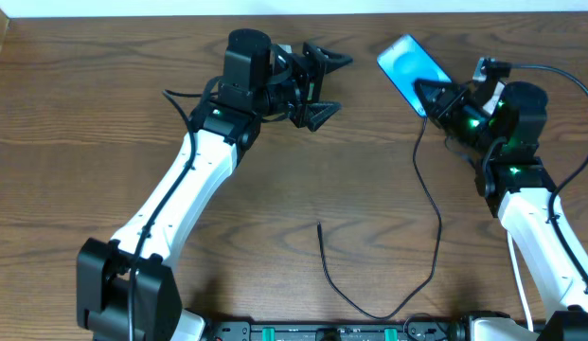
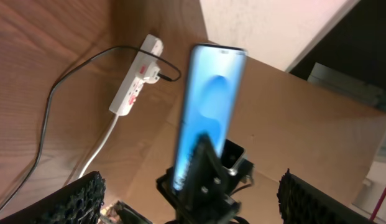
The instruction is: Plug charger to phone and switch on socket
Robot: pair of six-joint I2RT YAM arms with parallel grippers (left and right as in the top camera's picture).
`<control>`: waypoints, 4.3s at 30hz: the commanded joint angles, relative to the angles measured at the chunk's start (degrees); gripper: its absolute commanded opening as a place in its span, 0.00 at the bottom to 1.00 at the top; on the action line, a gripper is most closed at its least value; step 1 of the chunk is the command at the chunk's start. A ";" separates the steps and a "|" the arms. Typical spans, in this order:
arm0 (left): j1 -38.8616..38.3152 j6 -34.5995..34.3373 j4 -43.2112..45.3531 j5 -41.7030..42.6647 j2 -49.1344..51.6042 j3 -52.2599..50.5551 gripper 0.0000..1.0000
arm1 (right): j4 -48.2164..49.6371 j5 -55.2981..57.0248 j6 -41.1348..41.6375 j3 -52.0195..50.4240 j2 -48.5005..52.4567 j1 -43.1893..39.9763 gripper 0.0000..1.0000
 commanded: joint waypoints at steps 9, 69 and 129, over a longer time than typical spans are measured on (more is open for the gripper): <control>0.50 1.53 3.37 -7.06 -1.05 0.98 0.88 | 10.12 -12.00 39.91 0.83 -0.48 3.54 0.01; -2.58 3.52 2.64 -14.73 -1.03 0.96 0.40 | 12.61 -8.55 51.80 0.81 -0.46 11.67 0.01; 35.01 43.50 2.45 45.07 -0.92 0.74 0.07 | 0.07 -17.42 5.92 6.84 -0.48 6.82 0.99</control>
